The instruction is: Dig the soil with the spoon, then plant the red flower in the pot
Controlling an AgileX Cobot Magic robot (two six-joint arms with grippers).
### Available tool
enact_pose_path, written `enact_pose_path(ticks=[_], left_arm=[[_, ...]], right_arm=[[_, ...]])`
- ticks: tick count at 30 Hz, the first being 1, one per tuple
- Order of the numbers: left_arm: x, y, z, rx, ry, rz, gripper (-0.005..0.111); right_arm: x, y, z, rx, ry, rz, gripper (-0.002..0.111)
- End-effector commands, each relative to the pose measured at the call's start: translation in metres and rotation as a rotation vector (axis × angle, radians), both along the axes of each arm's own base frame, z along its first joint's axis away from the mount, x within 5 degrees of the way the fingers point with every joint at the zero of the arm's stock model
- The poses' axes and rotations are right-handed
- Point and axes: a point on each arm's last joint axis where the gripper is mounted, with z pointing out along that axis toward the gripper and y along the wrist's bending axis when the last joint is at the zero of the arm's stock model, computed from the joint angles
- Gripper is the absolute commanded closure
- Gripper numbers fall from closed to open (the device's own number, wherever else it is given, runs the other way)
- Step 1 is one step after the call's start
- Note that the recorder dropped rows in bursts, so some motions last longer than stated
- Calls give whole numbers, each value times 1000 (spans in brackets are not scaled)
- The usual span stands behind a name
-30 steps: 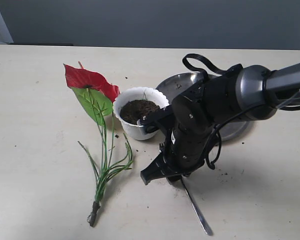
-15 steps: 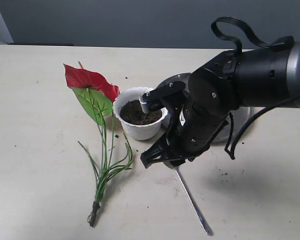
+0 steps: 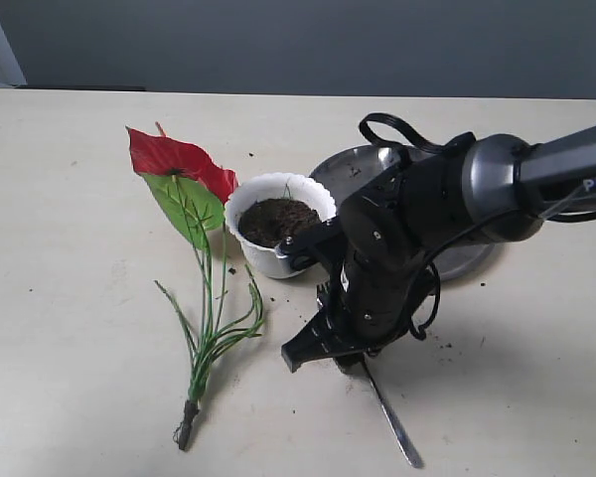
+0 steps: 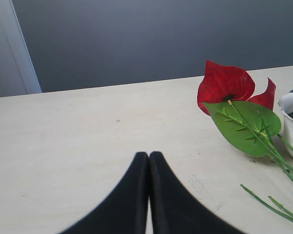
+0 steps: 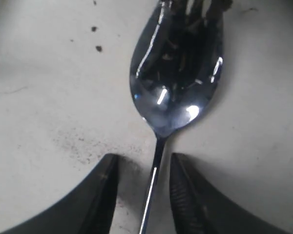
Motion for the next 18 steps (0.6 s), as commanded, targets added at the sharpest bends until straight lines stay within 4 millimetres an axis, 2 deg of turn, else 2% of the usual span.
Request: enact_pose_path(ticks=[1,4,11,15,18], left_arm=[[0,0,0,2,-4,-2,106],[0,0,0,2,-4,-2,106],[0,0,0,2,-4,-2,106],[0,0,0,2,-4,-2,106],[0,0,0,2,-4,-2,106]], right_arm=[[0,0,-2,-8,-1,5,81],[0,-1,-12,-36,22,5,92],[-1,-2,-19,-56,37,5,93],[-2,-3,-19,-69,47,5,109],[-3,-4,-19,-87,61,5,109]])
